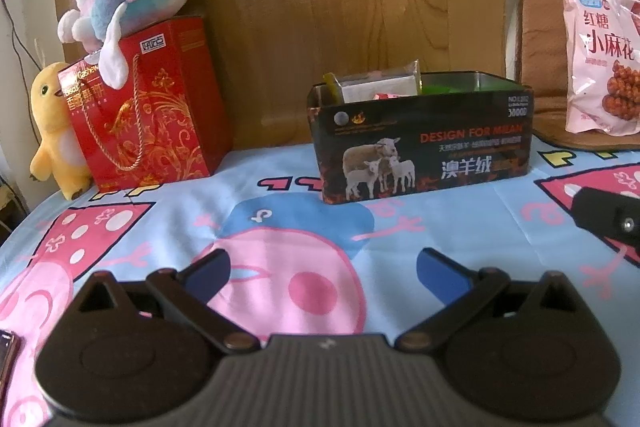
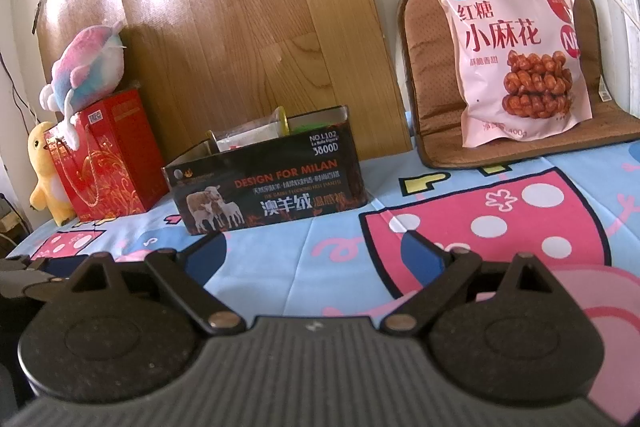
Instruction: Organize snacks
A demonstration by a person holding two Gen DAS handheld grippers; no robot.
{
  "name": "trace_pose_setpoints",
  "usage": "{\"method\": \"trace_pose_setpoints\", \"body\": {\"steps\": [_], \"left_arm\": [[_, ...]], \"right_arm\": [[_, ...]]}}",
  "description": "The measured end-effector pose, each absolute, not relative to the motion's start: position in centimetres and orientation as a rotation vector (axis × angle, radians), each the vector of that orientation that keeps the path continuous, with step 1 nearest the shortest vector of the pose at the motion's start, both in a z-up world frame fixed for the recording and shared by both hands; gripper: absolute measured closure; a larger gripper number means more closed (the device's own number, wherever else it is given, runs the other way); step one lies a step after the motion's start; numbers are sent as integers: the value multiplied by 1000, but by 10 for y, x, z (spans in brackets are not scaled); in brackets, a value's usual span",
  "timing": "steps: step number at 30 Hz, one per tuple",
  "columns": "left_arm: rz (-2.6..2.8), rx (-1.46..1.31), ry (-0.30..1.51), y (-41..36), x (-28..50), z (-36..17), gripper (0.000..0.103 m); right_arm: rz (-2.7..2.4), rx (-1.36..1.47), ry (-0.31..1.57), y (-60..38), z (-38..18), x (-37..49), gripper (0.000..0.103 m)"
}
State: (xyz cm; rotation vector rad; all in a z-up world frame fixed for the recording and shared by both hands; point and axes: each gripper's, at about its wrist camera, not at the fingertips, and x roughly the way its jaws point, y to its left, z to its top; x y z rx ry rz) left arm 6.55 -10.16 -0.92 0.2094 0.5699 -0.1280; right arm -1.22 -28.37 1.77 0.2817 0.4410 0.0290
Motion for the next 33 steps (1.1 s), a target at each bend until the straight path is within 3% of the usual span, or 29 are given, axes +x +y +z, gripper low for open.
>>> {"method": "trace_pose_setpoints", "body": {"steps": [33], "left_arm": [[-145, 207, 582, -102, 66, -10, 0]], "right_arm": [[14, 286, 444, -283, 16, -12, 7]]}}
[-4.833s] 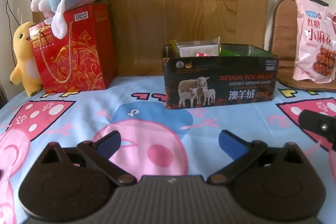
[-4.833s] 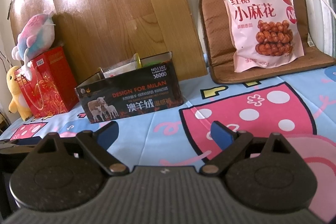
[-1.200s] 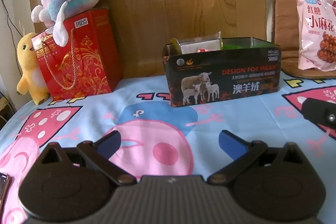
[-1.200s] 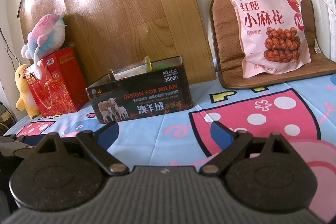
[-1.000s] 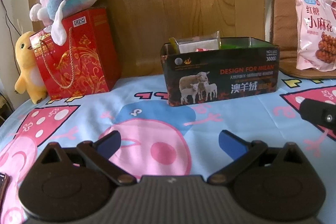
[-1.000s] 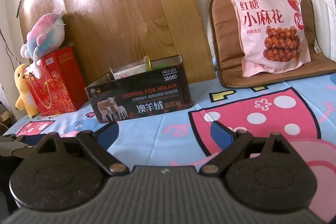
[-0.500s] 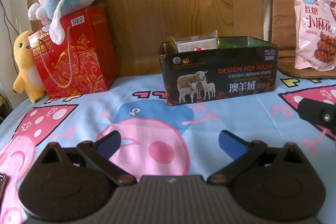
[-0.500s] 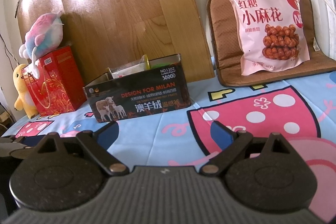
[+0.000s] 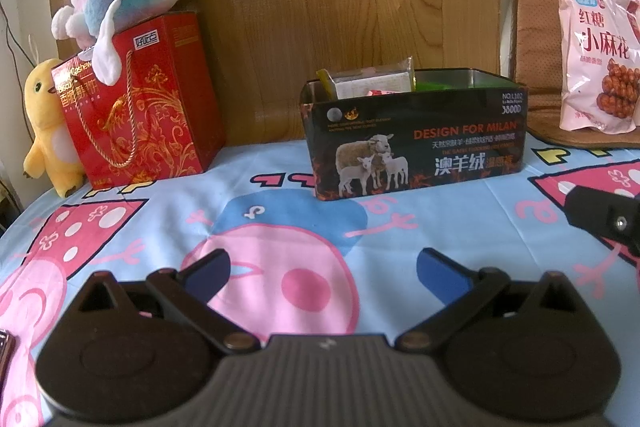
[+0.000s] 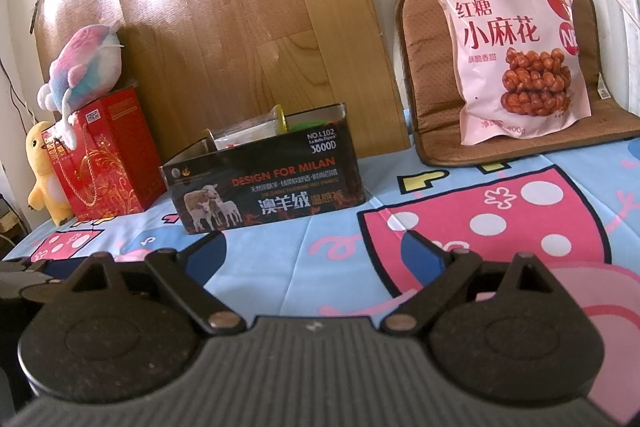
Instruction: Organize snacks
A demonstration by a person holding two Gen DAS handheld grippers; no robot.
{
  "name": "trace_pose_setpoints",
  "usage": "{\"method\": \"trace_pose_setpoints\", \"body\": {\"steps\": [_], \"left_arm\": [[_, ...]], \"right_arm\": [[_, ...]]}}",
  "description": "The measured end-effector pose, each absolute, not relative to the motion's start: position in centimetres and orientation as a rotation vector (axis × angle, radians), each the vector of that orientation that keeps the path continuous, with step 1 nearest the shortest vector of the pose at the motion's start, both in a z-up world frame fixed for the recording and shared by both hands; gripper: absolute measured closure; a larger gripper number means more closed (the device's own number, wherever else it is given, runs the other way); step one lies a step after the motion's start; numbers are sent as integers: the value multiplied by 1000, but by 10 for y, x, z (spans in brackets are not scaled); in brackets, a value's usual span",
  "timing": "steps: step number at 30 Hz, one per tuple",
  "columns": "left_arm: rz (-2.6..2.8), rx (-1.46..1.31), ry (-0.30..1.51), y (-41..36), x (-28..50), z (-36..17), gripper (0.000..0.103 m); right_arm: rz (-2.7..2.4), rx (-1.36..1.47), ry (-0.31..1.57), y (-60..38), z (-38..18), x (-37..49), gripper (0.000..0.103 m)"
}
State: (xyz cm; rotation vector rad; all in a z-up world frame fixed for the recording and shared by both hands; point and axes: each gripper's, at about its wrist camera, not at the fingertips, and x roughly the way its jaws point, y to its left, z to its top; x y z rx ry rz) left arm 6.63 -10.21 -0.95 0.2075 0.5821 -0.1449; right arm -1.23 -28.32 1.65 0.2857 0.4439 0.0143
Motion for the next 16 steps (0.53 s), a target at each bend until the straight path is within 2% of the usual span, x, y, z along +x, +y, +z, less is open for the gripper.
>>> {"method": "trace_pose_setpoints", "body": {"steps": [16], "left_arm": [[-216, 200, 520, -103, 58, -6, 0]], "right_arm": [[9, 290, 445, -283, 15, -12, 7]]}}
